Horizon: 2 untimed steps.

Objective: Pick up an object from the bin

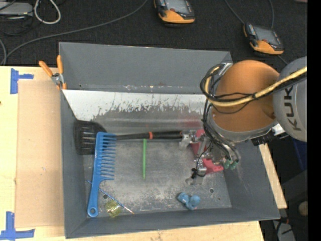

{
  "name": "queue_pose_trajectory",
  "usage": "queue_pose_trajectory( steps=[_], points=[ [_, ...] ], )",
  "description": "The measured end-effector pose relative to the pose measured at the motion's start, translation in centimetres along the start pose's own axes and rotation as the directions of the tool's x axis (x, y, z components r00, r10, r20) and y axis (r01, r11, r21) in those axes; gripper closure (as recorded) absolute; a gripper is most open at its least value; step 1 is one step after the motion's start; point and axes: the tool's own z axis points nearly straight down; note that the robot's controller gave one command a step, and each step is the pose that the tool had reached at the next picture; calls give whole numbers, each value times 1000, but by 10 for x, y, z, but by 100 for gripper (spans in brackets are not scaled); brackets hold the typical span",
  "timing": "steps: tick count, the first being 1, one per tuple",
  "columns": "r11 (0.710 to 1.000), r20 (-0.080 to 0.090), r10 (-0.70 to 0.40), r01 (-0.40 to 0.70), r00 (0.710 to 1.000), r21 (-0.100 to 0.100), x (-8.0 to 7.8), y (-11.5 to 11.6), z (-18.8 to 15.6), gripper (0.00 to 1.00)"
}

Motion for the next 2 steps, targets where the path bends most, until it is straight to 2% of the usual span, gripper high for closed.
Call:
queue_pose_trajectory(
  steps=[1, 2],
  points=[
    [1000, 8, 1, -1, 1000, 0, -1, 0, -4, 0],
    [991, 9, -130, 130, 991, 1, 13, -18, 55, 0]
  ],
)
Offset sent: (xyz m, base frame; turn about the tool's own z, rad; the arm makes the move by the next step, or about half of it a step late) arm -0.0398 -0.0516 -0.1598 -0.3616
